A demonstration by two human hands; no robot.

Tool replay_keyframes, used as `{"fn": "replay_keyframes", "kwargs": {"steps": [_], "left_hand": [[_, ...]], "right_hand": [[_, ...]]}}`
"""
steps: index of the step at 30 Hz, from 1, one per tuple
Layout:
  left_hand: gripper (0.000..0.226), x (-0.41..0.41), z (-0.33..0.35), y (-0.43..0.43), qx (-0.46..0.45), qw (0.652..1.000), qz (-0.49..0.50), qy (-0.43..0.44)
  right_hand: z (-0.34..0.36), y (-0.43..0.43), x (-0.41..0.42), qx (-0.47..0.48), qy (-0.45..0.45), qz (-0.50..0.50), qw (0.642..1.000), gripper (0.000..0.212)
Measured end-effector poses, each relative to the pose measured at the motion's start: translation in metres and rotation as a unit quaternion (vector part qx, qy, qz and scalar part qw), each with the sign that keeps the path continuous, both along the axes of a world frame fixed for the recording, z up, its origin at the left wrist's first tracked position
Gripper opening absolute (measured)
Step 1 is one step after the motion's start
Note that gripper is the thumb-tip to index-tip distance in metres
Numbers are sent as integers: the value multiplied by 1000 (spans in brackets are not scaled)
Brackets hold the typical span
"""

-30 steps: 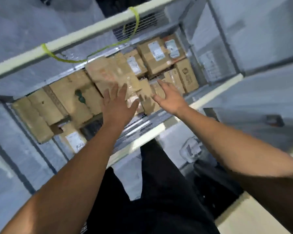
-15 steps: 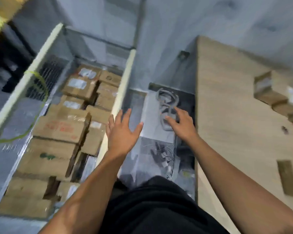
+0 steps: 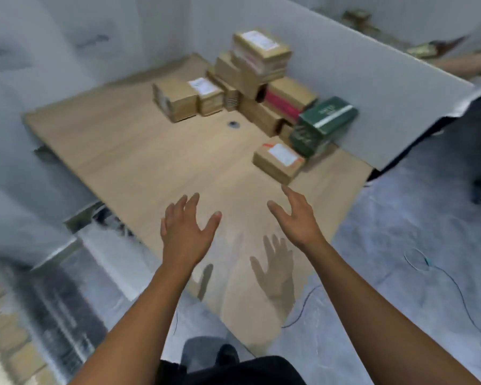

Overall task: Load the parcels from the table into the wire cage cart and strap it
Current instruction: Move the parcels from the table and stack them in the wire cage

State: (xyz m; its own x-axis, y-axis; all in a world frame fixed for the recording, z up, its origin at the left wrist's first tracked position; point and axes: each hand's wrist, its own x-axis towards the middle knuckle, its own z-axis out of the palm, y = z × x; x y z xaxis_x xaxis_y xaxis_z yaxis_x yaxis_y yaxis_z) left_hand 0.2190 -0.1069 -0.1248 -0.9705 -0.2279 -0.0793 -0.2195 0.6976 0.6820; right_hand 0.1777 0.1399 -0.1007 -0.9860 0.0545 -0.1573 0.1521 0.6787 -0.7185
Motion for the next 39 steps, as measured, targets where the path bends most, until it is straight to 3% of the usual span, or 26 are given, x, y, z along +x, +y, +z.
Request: {"fn": "replay_keyframes", "kwargs": {"steps": [6,15,23,28,31,34,39], "left_hand": [[75,-29,-2,69,12,995,-91,-44],[76,-140,-12,92,55,985,-158,-48],[64,-249,-7,142,81,979,-188,5],[73,-326,-4,192,79,982,-173,10],[79,-373,-3,216,143,982,-120,-8],[83,-408,-8,230,208,974,-79,-35],[77,-435,-24,251,298,944,-94,-105]], "right_hand": [[2,73,1,-40,-19,-99,994,70],[3,86,-67,-93,-12,-203,975,66],[-7,111,-129,-185,-41,-271,944,60],[-20,147,-192,-209,-47,-279,936,65],[-27,163,-234,-181,-11,-243,953,78],[-35,175,-275,-199,16,-197,960,76],[-53,196,-331,-339,-70,-237,908,72]]}}
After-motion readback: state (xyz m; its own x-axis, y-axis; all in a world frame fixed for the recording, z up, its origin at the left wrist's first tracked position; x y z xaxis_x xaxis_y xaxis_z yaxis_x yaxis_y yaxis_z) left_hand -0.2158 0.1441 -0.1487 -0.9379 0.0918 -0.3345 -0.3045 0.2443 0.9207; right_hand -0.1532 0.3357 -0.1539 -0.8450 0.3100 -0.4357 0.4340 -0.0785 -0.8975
